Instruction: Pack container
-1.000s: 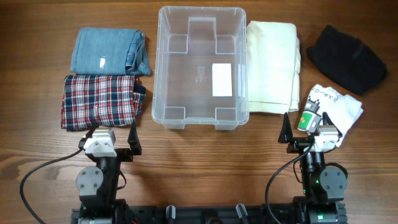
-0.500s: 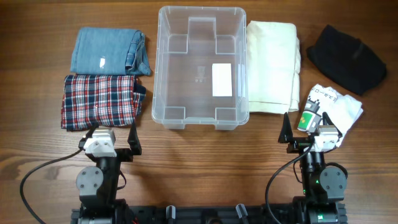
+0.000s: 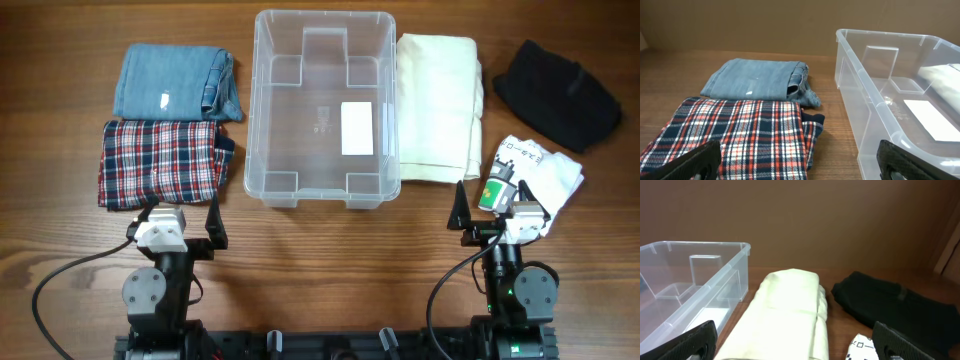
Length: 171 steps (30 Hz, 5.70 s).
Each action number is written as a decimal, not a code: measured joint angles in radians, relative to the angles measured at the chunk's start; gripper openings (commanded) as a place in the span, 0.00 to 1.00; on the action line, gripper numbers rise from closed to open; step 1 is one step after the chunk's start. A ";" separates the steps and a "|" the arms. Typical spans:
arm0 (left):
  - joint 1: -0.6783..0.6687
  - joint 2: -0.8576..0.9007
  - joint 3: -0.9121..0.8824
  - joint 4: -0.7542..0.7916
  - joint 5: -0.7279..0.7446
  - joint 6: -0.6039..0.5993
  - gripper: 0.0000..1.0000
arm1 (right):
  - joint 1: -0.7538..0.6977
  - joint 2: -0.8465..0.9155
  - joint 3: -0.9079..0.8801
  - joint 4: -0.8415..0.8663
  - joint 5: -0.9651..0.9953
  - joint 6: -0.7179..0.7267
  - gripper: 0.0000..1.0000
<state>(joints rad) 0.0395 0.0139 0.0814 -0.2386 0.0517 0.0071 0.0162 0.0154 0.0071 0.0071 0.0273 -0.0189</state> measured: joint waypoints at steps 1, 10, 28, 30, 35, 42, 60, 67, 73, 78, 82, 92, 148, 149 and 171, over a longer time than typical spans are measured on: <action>0.000 0.000 0.000 0.000 0.000 0.000 1.00 | 0.000 0.000 0.000 0.000 0.000 0.000 1.00; 0.000 0.000 0.000 0.000 0.000 0.000 1.00 | 0.000 0.000 0.000 0.000 0.000 0.000 1.00; 0.000 0.000 0.000 0.000 0.000 0.000 1.00 | 0.000 0.000 0.000 0.000 0.000 0.000 1.00; 0.000 0.000 0.000 0.000 0.000 0.000 1.00 | 0.000 0.000 0.000 0.000 0.000 0.000 1.00; 0.000 0.000 0.000 0.000 0.000 0.000 1.00 | 0.000 0.000 0.000 0.000 0.000 0.000 1.00; 0.000 0.000 0.000 0.000 0.000 0.000 1.00 | 0.000 0.000 0.000 0.000 0.000 0.000 1.00; 0.000 0.000 0.000 0.000 0.000 0.000 1.00 | 0.000 0.000 0.000 0.000 0.000 0.000 1.00; 0.000 0.000 0.000 0.000 0.000 0.000 1.00 | 0.000 0.000 0.000 0.000 0.000 0.000 1.00; 0.000 0.000 0.000 0.000 0.000 0.000 1.00 | 0.000 0.000 0.000 0.000 0.000 0.000 1.00; 0.000 0.000 0.000 0.000 0.000 0.000 1.00 | 0.000 0.000 0.000 0.003 -0.024 0.002 1.00; 0.000 0.000 0.000 0.000 0.000 0.000 1.00 | 0.000 0.000 0.000 0.008 -0.081 0.017 1.00; 0.000 0.000 0.000 0.000 0.000 0.000 1.00 | 0.000 0.010 0.000 0.000 -0.154 0.128 1.00; 0.479 1.489 1.086 -0.459 0.034 -0.059 0.97 | 0.000 0.031 0.000 -0.007 -0.052 -0.021 1.00; 0.506 1.507 1.086 -0.443 0.033 -0.035 0.99 | 0.000 0.031 0.000 -0.007 -0.052 -0.021 1.00; 0.558 1.892 1.089 -0.315 0.249 0.332 1.00 | 0.000 0.031 0.000 -0.007 -0.052 -0.021 1.00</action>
<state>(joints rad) 0.5980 1.9057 1.1702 -0.5533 0.3008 0.3393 0.0158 0.0467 0.0067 0.0002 -0.0250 -0.0402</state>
